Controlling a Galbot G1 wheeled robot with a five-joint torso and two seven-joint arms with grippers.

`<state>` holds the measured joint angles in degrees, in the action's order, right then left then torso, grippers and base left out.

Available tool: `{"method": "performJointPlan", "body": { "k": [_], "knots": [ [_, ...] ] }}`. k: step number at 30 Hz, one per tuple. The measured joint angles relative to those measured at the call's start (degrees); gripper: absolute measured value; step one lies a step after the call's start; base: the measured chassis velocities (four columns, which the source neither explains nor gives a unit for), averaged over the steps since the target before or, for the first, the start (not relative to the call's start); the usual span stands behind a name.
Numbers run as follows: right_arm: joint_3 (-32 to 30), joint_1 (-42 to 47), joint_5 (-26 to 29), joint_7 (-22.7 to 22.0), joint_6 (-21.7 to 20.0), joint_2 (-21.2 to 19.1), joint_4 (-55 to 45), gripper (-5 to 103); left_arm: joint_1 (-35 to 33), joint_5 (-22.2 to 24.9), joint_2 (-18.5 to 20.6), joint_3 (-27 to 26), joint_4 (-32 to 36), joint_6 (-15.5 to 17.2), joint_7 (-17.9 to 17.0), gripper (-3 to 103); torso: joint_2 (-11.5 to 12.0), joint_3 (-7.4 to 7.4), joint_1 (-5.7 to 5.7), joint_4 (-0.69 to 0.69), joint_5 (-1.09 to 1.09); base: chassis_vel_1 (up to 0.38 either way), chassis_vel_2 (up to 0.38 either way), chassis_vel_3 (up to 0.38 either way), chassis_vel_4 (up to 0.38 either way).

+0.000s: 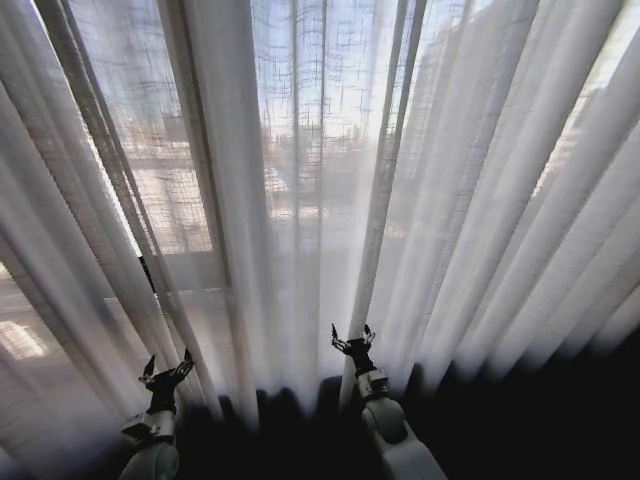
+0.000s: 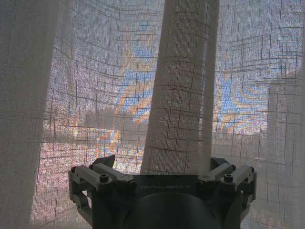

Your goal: Open the curtains by pulling them apart, changing their state from closed to fully open.

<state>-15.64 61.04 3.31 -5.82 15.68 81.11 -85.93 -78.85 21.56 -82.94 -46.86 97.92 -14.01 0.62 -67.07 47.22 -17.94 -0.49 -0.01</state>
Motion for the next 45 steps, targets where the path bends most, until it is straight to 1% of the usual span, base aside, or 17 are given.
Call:
{"method": "performJointPlan", "body": {
  "k": [8, 9, 12, 14, 18, 20, 24, 25, 28, 30, 32, 33, 36, 40, 41, 43, 45],
  "knots": [
    [-0.8, -1.3, -0.5, -0.2, 0.3, 0.1, 1.5, 100, 0.0, 0.0, 0.0, 0.0, 0.0, 0.0, 0.0, 100, 0.0, -0.02, 0.05, -0.02, 0.01, 0.0, 0.0, 0.0, 0.0],
    [-1.0, -1.1, -0.5, 0.0, 0.4, -0.1, 1.5, 102, 0.0, 0.0, 0.0, 0.0, 0.0, 0.0, 0.0, 100, 0.0, -0.02, 0.05, -0.03, 0.01, 0.0, 0.0, 0.0, 0.0],
    [-2.0, -0.5, -0.1, 1.5, 1.5, -0.4, 1.5, 88, 0.0, 0.0, 0.0, 0.0, 0.0, 0.0, 0.0, 100, 0.0, -0.01, 0.05, -0.02, 0.01, 0.0, 0.0, 0.0, 0.0],
    [-2.1, -0.4, -0.1, 1.6, 1.6, -0.4, 1.5, 88, 0.0, 0.0, 0.0, 0.0, 0.0, 0.0, 0.0, 100, 0.0, -0.01, 0.05, -0.01, 0.01, 0.0, 0.0, 0.0, 0.0],
    [-2.7, -0.1, 0.2, 2.1, 2.2, -0.6, 1.4, 66, 0.0, 0.0, 0.0, 0.0, 0.0, 0.0, 0.0, 100, 0.0, -0.02, 0.05, -0.01, 0.01, 0.0, 0.0, 0.0, 0.0],
    [-2.7, 0.0, 0.3, 2.1, 2.3, -0.6, 1.4, 66, 0.0, 0.0, 0.0, 0.0, 0.0, 0.0, 0.0, 100, 0.0, -0.02, 0.05, -0.01, 0.01, 0.0, 0.0, 0.0, 0.0],
    [-2.8, 0.3, 0.3, 2.2, 2.4, -0.6, 0.8, 44, 0.0, 0.0, 0.0, 0.0, 0.0, 0.0, 0.0, 100, 0.0, -0.02, 0.05, -0.01, 0.01, 0.0, 0.0, 0.0, 0.0],
    [-2.8, 0.3, 0.3, 2.2, 2.4, -0.6, 0.8, 44, 0.0, 0.0, 0.0, 0.0, 0.0, 0.0, 0.0, 100, 0.0, -0.02, 0.05, -0.01, 0.01, 0.0, 0.0, 0.0, 0.0],
    [-2.2, 1.3, 0.3, 2.3, 2.5, -0.7, -0.8, 28, 0.0, 0.0, 0.0, 0.0, 0.0, 0.0, 0.0, 100, 0.0, -0.02, 0.05, -0.01, 0.0, 0.0, 0.0, 0.0, 0.0],
    [-1.9, 1.7, 0.5, 2.3, 2.5, -0.9, -1.4, 28, 0.0, 0.0, 0.0, 0.0, 0.0, 0.0, 0.0, 100, 0.0, -0.02, 0.05, -0.01, 0.01, 0.0, 0.0, 0.0, 0.0],
    [-1.4, 2.3, 1.0, 2.4, 2.5, -1.3, -2.4, 18, 0.0, 0.0, 0.0, 0.0, 0.0, 0.0, 0.0, 100, 0.0, -0.02, 0.05, -0.01, 0.01, 0.0, 0.0, 0.0, 0.0],
    [-1.4, 2.3, 1.0, 2.4, 2.5, -1.3, -2.4, 18, 0.0, 0.0, 0.0, 0.0, 0.0, 0.0, 0.0, 100, 0.0, -0.02, 0.05, -0.01, 0.01, 0.0, 0.0, 0.0, 0.0],
    [-1.3, 3.2, 1.5, 2.1, 2.2, -2.5, -3.8, 2, 0.0, 0.0, 0.0, 0.0, 0.0, 0.0, 0.0, 100, 0.0, -0.02, 0.05, -0.01, 0.01, 0.0, 0.0, 0.0, 0.0],
    [-2.5, 4.1, 1.7, 1.9, 1.7, -3.4, -4.5, 1, 0.0, 0.0, 0.0, 0.0, 0.0, 0.0, 0.0, 100, 0.0, -0.02, 0.04, -0.01, 0.01, 0.0, 0.0, 0.0, 0.0],
    [-3.3, 4.9, 2.0, 3.1, 1.9, -3.5, -5.3, 0, 0.0, 0.0, 0.0, 0.0, 0.0, 0.0, 0.0, 100, 0.0, -0.02, 0.05, -0.01, 0.01, 0.0, 0.0, 0.0, 0.0],
    [-3.8, 5.2, 2.2, 3.8, 2.0, -3.6, -5.6, 0, 0.0, 0.0, 0.0, 0.0, 0.0, 0.0, 0.0, 100, 0.0, -0.02, 0.05, -0.01, 0.02, 0.0, 0.0, 0.0, 0.0],
    [-6.0, 6.9, 2.3, 7.2, 3.1, -3.6, -6.5, 0, 0.0, 0.0, 0.0, 0.0, 0.0, 0.0, 0.0, 100, 0.0, -0.02, 0.05, -0.01, 0.01, 0.0, 0.0, 0.0, 0.0]
  ]
}}
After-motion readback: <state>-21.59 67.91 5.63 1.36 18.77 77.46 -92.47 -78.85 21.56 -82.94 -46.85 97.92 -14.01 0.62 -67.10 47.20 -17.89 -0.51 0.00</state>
